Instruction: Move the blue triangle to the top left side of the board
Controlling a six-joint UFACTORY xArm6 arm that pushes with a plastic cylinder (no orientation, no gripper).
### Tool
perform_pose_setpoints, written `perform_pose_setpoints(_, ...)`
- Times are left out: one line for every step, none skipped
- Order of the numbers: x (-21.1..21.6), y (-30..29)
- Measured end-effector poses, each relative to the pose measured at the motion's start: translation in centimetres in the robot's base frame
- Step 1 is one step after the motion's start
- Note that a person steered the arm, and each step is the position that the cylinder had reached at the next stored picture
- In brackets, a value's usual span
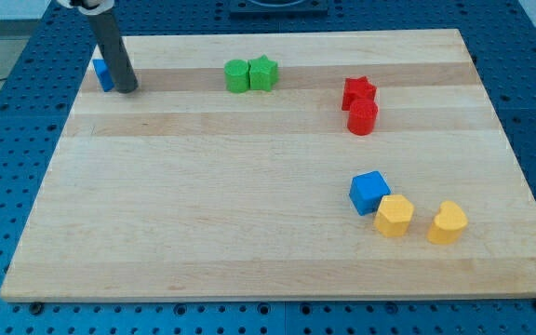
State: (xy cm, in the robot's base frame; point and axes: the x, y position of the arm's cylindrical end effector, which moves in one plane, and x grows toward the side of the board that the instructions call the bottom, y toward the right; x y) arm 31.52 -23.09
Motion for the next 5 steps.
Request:
perform_pose_setpoints(3.7,5.3)
perform_pose_setpoints(3.2,-5.6)
perform_pose_setpoints(1.3,-7.4)
perform_pose_setpoints(-3.2,-3.8)
perform_pose_setpoints(-4.6,-2.7)
